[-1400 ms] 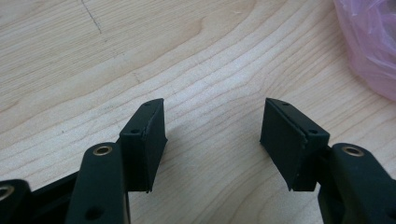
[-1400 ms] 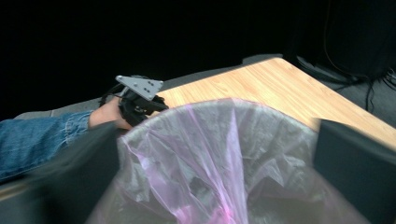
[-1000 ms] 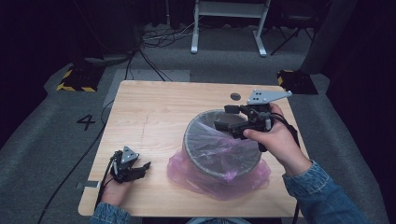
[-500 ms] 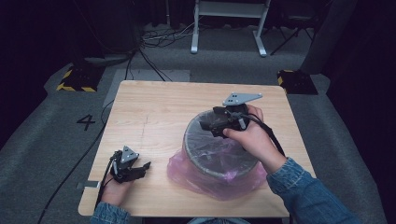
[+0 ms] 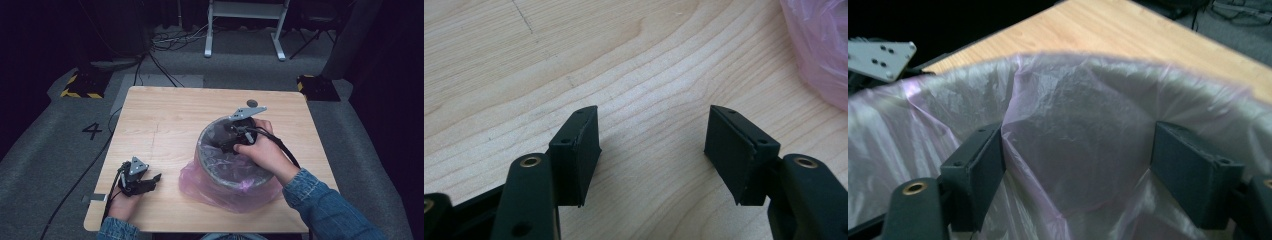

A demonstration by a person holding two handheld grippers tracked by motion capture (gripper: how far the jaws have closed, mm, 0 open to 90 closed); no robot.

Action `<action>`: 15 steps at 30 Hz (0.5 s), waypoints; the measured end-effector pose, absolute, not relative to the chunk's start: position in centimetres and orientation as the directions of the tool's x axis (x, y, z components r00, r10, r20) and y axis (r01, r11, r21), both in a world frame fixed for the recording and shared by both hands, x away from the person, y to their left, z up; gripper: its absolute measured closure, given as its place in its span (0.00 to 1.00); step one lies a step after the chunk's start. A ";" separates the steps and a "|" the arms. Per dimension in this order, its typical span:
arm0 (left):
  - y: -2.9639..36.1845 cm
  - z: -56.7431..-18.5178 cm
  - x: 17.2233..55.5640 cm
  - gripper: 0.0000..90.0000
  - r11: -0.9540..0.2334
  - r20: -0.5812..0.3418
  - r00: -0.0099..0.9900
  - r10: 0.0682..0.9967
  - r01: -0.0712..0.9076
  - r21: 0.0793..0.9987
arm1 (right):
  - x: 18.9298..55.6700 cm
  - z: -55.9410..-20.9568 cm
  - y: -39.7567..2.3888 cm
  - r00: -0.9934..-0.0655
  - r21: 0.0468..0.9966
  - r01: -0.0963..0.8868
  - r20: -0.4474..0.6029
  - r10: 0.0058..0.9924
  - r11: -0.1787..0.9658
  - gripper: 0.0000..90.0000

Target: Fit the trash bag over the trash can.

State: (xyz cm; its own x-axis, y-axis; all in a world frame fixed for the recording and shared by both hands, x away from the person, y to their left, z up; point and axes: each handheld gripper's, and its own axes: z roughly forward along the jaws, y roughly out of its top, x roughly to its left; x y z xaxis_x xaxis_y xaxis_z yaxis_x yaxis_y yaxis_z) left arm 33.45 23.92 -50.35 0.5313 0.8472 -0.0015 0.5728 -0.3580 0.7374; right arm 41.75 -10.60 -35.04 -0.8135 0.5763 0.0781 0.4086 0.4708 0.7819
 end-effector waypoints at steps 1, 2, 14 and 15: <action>24.0 -50.3 33.5 0.43 -0.362 0.001 0.534 0.846 0.573 0.735 | 41.8 -35.3 -10.5 -0.815 0.776 0.411 0.079 0.573 0.478 0.27; 23.9 -50.3 33.5 0.43 -0.359 -0.004 0.533 0.846 0.574 0.736 | 41.7 -35.4 -10.4 -0.817 0.768 0.416 0.079 0.572 0.488 0.28; 23.9 -50.3 33.6 0.43 -0.362 -0.001 0.536 0.844 0.572 0.736 | 42.1 -37.7 -9.3 -0.829 0.673 0.442 0.054 0.556 0.593 0.34; 23.9 -50.3 33.6 0.43 -0.362 -0.001 0.536 0.844 0.572 0.736 | 42.1 -38.0 -9.2 -0.829 0.658 0.450 0.057 0.556 0.604 0.33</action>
